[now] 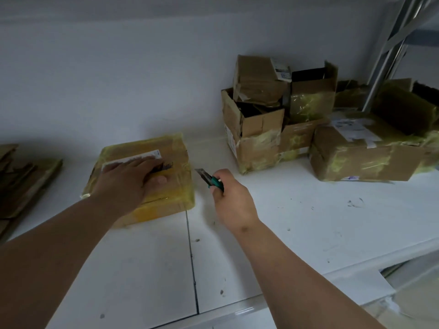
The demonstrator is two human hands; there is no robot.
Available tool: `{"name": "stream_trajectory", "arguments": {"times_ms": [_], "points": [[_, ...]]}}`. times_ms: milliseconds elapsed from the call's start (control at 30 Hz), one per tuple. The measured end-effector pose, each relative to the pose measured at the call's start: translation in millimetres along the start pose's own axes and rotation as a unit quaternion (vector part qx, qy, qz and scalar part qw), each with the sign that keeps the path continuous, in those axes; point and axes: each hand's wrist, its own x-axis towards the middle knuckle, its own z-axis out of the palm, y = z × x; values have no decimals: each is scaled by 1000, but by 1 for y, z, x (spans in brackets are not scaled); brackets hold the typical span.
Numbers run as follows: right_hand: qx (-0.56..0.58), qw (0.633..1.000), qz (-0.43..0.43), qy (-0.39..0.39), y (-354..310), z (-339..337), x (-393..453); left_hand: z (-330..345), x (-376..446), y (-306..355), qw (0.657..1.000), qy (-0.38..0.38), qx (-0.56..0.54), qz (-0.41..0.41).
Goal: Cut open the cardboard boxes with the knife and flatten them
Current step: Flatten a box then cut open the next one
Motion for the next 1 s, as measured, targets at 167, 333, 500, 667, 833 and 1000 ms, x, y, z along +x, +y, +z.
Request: {"name": "stream_trajectory", "arguments": {"times_ms": [167, 333, 500, 667, 833, 1000], "points": [[36, 999, -7, 3, -4, 11, 11, -9, 8, -5, 1000, -6, -14, -5], [89, 996, 0, -5, -6, 14, 22, -12, 19, -19, 999, 6, -36, 3], [108, 994, -10, -16, -11, 18, 37, -17, 28, -25, 997, 15, -81, 10], [96, 995, -27, -25, -7, 21, 34, -16, 39, -37, 991, -8, -130, 10], [39, 997, -56, -31, -9, 17, 29, -14, 46, -43, 990, -14, -135, 22], [14, 998, -38, -43, -17, 11, 40, -22, 53, -43, 992, -60, -105, 19]]}}
